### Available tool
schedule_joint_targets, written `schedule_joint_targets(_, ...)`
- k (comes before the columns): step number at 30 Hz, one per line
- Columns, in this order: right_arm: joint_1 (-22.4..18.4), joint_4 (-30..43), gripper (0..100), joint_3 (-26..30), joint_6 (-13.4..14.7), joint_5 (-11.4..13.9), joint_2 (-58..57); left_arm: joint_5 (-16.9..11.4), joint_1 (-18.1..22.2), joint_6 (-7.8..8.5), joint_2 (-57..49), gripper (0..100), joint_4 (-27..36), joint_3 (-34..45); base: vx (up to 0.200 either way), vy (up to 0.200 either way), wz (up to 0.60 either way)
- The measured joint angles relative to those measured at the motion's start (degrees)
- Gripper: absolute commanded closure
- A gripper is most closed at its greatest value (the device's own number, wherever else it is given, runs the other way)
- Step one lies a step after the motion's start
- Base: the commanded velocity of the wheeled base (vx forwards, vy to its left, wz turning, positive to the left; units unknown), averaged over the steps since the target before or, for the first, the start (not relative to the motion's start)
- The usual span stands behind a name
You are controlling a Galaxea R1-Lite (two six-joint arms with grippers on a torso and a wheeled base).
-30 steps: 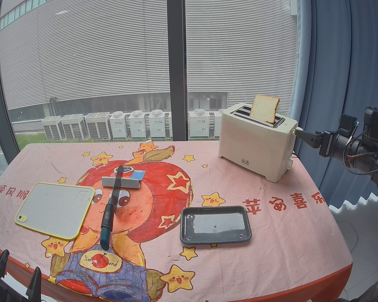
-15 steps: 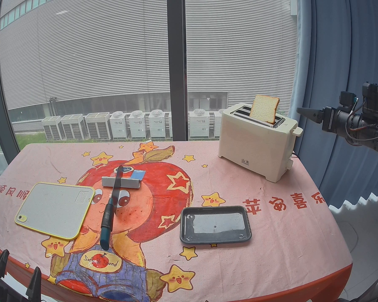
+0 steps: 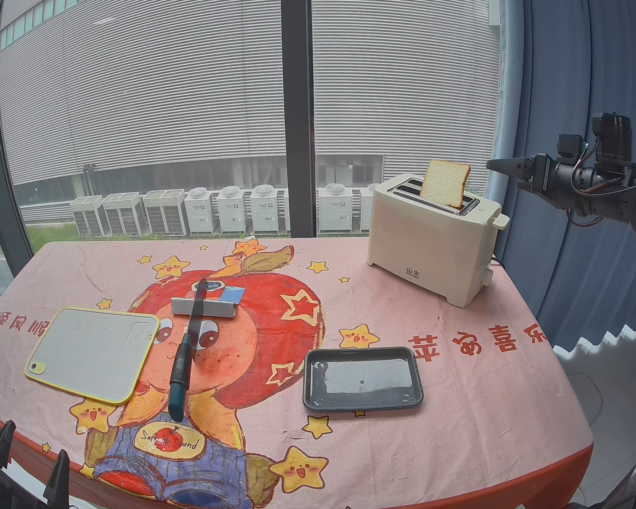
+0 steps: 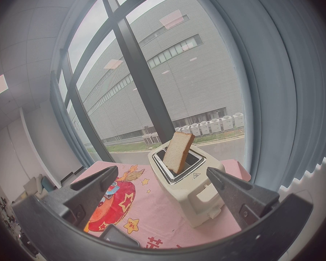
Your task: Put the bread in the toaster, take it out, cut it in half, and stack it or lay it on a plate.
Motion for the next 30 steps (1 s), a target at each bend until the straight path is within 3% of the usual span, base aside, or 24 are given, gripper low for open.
schedule_joint_targets(30,1.34,-0.71,0,-18.03,0.20,0.00,18.49,0.02,0.00,0.02,0.00,0,0.00,0.00,0.000,0.000,0.00)
